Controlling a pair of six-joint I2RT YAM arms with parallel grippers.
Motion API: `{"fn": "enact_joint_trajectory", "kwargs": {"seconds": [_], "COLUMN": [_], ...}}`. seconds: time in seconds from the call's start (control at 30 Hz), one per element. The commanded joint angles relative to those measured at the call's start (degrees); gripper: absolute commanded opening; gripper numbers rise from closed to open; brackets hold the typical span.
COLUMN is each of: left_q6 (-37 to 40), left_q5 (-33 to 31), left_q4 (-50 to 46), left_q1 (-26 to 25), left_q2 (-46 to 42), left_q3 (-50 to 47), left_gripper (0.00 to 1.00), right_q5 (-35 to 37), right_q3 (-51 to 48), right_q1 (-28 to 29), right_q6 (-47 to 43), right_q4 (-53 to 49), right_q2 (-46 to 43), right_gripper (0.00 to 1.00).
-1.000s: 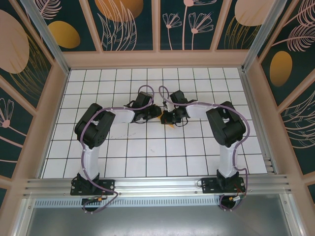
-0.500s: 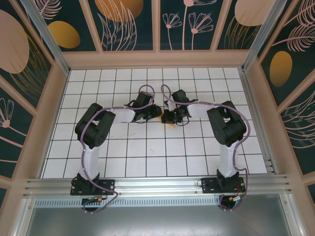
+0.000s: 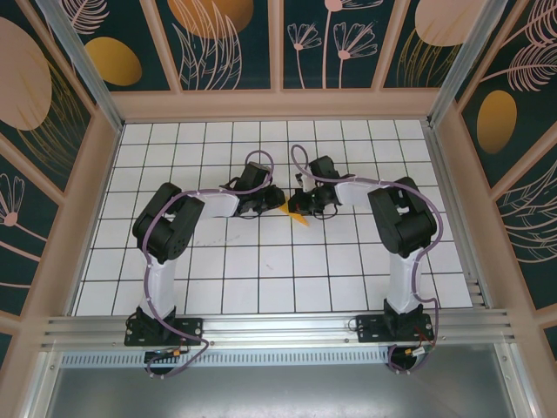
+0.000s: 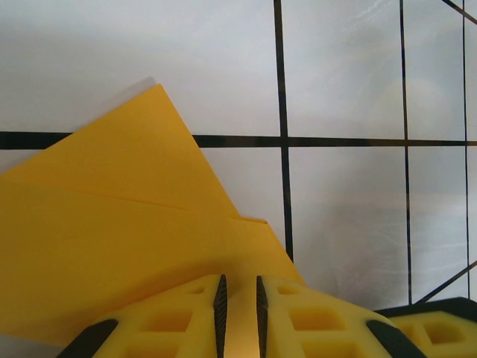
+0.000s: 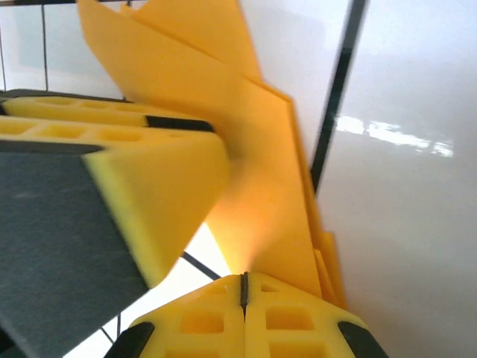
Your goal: Fold a paper plane with a square sheet of paper (pick it up from the middle)
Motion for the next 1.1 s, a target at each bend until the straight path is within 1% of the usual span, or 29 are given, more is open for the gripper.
{"fn": "enact_joint_trajectory", "kwargs": {"seconds": [0.0, 0.2, 0.33, 0.47, 0.6, 0.8, 1.07], "left_q6": [1.1, 0.9, 0.9, 0.9, 0.9, 1.2, 1.4], "left_q5": [-1.9, -2.1, -2.2, -2.2, -2.0, -2.1, -3.1], "left_q4": [-3.4, -3.7, -3.9, -4.0, -3.9, -4.0, -4.7], "left_q1": [0.3, 0.3, 0.2, 0.2, 0.3, 0.2, 0.3], "left_q2": [1.9, 2.2, 2.2, 2.2, 2.2, 2.2, 2.5], "left_q3": [0.3, 0.6, 0.7, 0.6, 0.6, 0.6, 0.5], "left_gripper": [0.21, 0.21, 0.20, 0.20, 0.20, 0.20, 0.19], "right_q5": [-0.1, -0.5, -3.3, -4.1, -3.1, 0.7, 0.2], "right_q3": [-2.3, -2.7, -1.1, 1.1, 1.3, 0.5, -4.3], "right_q1": [-0.3, -0.3, 0.1, 1.6, 1.8, 1.3, -0.4], "right_q6": [0.2, -2.2, -2.3, -4.2, -4.1, -3.5, -3.6], "right_q4": [-0.6, -1.4, -0.2, -2.0, -2.9, -4.2, -3.8], "right_q2": [1.1, -0.6, -2.9, -2.1, 0.3, 1.6, 0.2], "right_gripper": [0.00, 0.00, 0.00, 0.00, 0.00, 0.00, 0.00]}}
